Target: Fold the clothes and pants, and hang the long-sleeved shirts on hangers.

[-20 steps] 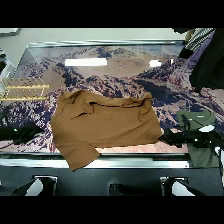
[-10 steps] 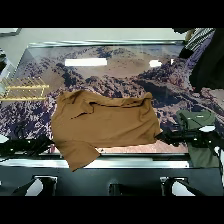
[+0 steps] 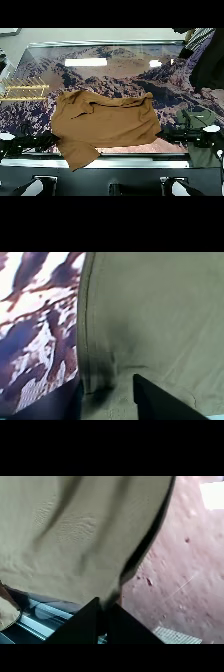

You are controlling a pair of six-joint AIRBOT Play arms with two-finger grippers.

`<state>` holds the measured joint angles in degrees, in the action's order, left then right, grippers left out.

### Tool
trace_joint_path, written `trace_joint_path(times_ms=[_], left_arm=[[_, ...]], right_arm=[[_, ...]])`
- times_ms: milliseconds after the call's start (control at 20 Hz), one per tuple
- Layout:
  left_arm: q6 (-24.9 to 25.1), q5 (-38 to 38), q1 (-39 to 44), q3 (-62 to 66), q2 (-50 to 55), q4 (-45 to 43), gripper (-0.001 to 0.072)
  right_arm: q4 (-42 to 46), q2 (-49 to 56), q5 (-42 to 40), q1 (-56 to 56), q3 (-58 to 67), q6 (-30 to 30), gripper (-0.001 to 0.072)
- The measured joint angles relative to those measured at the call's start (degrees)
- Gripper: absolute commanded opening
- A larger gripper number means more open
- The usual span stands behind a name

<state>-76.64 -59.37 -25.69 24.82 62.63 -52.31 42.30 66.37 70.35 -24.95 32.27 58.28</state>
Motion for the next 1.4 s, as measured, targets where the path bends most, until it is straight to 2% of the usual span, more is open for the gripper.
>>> trace_joint_path(times_ms=[50, 100, 250, 400, 550, 700, 850, 1100, 1250, 1400], left_arm=[[0.1, 0.7, 0.3, -0.1, 0.5, 0.1, 0.0091], [0.3, 1.5, 0.6, -0.2, 0.9, -0.2, 0.0016], [1.9, 1.9, 1.0, 0.5, 1.4, 1.6, 0.0015], [3.5, 0.7, 1.2, 4.6, 1.1, 4.7, 0.0014], [3.9, -3.3, 1.2, 13.2, 0.1, 6.1, 0.0014], [2.5, -7.2, 1.2, 27.0, -1.2, 6.6, 0.0014], [-1.4, -10.4, 1.2, 44.2, -3.1, 5.4, 0.0014], [-13.7, -15.0, 1.1, 68.1, -9.9, -3.5, 0.0014], [-20.8, -17.8, 1.1, 74.3, -16.2, -9.0, 0.0014], [-25.8, -21.2, 1.1, 76.7, -22.1, -15.3, 0.0015]], right_arm=[[-0.2, -0.7, 0.2, 0.0, 0.0, 0.0, 0.0031], [-0.2, -1.4, 0.4, 0.0, 0.0, 0.2, 0.0031], [-2.4, -3.6, 1.2, 1.0, 0.0, 0.2, 0.0029], [-3.6, -5.7, -1.3, 7.3, 1.6, 0.3, 0.0029], [-0.9, -6.6, -7.4, 15.3, 8.3, 4.4, 0.0029], [4.1, -6.9, -12.1, 19.5, 20.5, 9.7, 0.0029], [8.9, -7.4, -11.8, 21.0, 35.8, 13.3, 0.0029], [12.7, -13.7, -4.0, 21.8, 58.6, 15.8, 0.003], [14.4, -21.4, -2.4, 21.9, 65.7, 18.3, 0.003], [19.2, -27.8, -3.3, 21.9, 68.6, 23.5, 0.003]])
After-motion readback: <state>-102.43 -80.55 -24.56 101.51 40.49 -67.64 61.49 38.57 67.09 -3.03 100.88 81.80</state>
